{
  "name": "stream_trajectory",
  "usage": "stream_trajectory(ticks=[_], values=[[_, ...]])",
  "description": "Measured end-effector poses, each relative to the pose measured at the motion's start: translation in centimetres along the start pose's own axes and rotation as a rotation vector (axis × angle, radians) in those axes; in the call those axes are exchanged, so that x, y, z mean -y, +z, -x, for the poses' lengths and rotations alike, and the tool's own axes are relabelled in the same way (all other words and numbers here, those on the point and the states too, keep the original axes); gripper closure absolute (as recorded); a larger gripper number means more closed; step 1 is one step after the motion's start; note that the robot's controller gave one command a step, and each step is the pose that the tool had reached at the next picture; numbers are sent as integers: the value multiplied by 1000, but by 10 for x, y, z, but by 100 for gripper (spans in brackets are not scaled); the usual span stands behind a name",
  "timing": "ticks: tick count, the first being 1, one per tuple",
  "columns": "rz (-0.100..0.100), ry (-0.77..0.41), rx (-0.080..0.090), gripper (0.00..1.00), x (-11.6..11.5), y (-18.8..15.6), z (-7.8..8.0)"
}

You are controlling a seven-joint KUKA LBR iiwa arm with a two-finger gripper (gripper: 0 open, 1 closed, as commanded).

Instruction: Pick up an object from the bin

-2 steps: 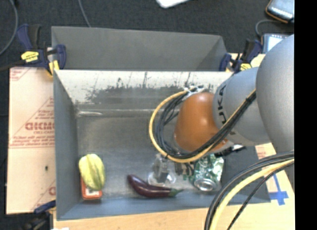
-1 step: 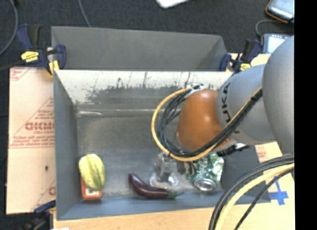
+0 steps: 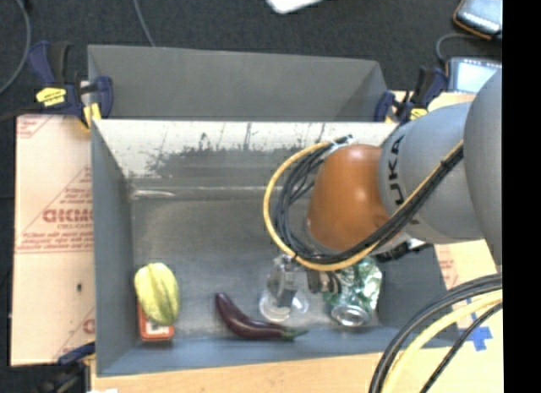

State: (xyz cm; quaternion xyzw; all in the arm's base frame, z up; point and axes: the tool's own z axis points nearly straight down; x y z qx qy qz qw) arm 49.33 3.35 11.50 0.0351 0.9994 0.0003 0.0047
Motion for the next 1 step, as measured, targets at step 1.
stream_trajectory(ticks=[1], values=[[0, -1, 3, 100, 0, -18, 1]])
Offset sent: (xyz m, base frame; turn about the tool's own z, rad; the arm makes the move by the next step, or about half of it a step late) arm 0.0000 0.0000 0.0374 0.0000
